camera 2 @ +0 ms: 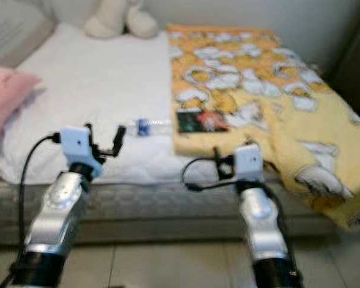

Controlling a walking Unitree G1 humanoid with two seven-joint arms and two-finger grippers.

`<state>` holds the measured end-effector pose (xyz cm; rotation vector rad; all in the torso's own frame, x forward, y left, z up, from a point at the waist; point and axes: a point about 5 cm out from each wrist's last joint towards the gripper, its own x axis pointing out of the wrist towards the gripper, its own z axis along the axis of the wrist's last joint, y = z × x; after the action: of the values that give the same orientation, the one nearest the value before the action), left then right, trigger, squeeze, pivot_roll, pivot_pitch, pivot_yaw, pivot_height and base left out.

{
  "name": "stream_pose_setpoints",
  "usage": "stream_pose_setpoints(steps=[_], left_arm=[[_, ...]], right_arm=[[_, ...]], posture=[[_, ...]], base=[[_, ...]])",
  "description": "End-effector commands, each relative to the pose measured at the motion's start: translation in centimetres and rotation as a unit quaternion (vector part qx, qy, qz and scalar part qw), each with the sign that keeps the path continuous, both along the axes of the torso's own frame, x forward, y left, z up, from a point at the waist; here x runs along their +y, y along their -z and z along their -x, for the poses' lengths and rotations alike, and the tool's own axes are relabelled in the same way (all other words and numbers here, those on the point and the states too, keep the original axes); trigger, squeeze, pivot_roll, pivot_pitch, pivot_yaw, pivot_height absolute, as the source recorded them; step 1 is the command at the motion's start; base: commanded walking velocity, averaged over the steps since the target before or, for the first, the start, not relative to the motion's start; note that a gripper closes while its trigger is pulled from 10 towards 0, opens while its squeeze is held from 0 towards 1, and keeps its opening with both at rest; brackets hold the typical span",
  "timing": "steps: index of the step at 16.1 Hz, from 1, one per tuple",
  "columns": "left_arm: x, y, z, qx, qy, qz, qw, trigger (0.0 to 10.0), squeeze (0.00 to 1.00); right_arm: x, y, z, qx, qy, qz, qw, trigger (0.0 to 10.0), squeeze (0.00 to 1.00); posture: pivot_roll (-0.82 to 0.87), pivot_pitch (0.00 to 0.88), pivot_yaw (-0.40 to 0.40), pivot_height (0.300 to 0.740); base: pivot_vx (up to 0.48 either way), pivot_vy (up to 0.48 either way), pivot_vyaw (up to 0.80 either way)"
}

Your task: Clean up the room

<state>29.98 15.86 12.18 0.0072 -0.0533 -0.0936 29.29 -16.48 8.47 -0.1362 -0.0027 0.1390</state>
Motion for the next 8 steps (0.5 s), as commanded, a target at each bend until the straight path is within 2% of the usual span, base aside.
stream_pose_setpoints(steps=[1, 8], left_arm=[[-0.79, -0.28, -0.31, -0.004, 0.010, 0.005, 1.000, 10.0, 0.00], [-0.92, -0.37, -0.83, -0.002, 0.009, 0.012, 1.000, 10.0, 0.00]], right_arm=[[-1.13, -0.33, -0.10, -0.006, 0.011, 0.009, 1.000, 10.0, 0.00], [-0.69, -0.56, -0.15, -0.011, 0.002, 0.007, 1.000, 10.0, 0.00]], posture=[[0.00, 0.000, -0.013, 0.740], [-0.01, 0.000, -0.005, 0.740]], base=[[0.480, 0.000, 0.00], [0.480, 0.000, 0.00]])
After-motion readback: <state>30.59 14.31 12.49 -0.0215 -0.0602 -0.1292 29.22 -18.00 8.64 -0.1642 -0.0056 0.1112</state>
